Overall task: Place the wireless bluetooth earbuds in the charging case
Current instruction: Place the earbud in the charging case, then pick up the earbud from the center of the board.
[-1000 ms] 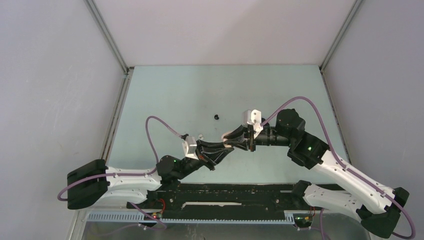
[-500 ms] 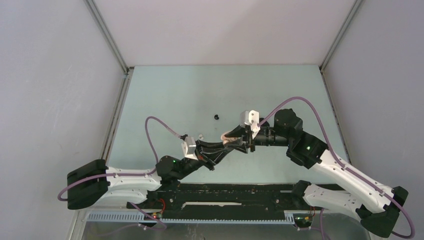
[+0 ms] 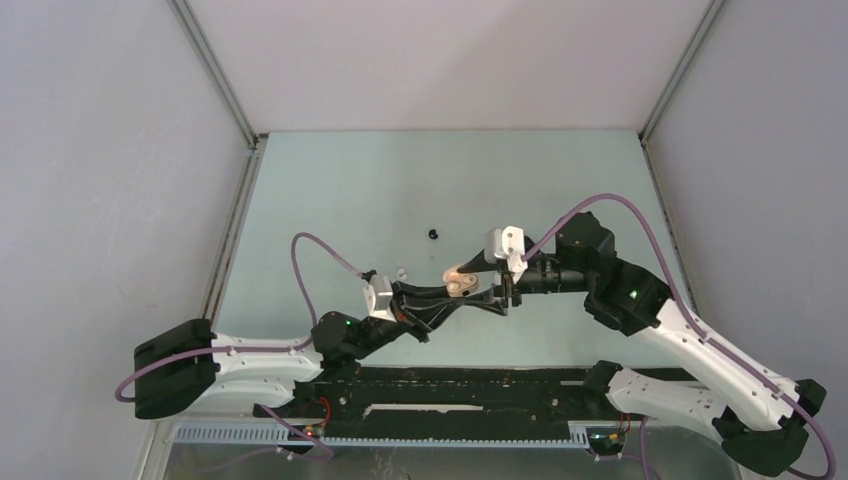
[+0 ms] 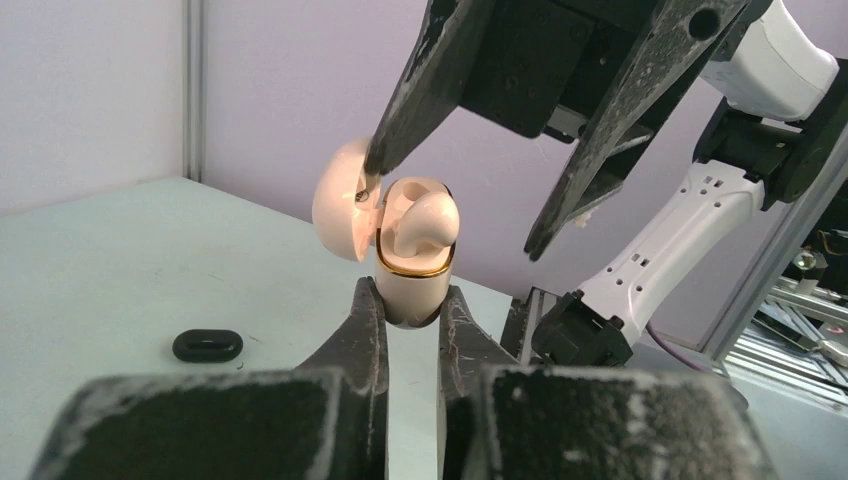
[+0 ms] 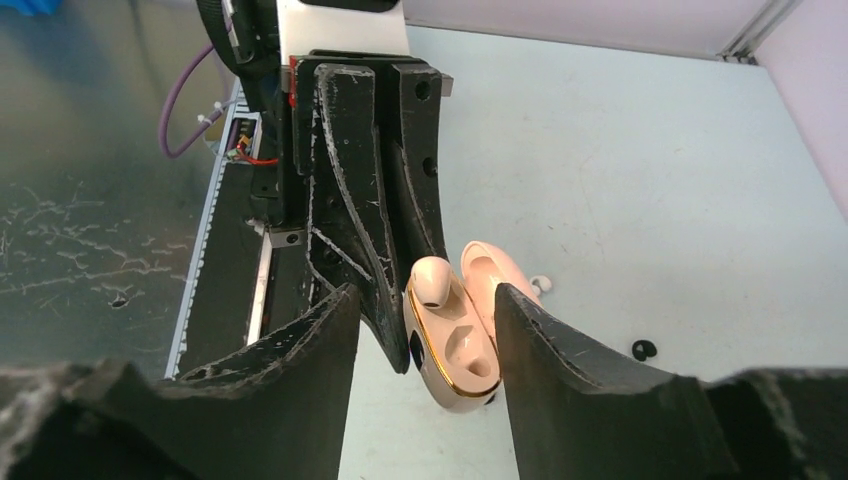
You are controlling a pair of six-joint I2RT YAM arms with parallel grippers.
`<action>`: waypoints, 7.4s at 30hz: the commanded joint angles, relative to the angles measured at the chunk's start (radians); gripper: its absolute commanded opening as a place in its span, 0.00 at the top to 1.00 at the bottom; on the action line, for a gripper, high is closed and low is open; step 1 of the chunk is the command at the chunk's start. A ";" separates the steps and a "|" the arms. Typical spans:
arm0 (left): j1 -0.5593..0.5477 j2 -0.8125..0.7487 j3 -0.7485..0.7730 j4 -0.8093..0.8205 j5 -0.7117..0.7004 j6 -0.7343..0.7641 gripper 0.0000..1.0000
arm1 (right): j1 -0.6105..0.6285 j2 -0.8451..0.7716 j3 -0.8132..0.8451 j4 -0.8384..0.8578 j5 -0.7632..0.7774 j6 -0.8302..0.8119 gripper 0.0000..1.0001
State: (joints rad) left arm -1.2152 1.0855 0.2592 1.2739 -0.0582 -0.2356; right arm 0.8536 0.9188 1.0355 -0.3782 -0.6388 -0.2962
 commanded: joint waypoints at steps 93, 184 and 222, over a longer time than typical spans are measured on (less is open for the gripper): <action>-0.042 -0.446 -0.038 -0.763 -0.348 0.108 1.00 | -0.532 0.266 0.098 -0.412 -0.218 -0.198 0.51; -0.050 -0.813 0.031 -1.183 -0.257 0.103 1.00 | -0.042 0.911 0.157 -0.121 0.208 -0.212 0.62; -0.051 -0.795 0.042 -1.192 -0.245 0.104 1.00 | -0.003 1.039 0.261 -0.121 0.322 -0.175 0.66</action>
State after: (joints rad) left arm -1.2610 0.2852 0.2661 0.0566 -0.3099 -0.1490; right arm 0.8276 1.9343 1.2617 -0.4931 -0.3130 -0.4610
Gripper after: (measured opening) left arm 0.112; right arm 0.335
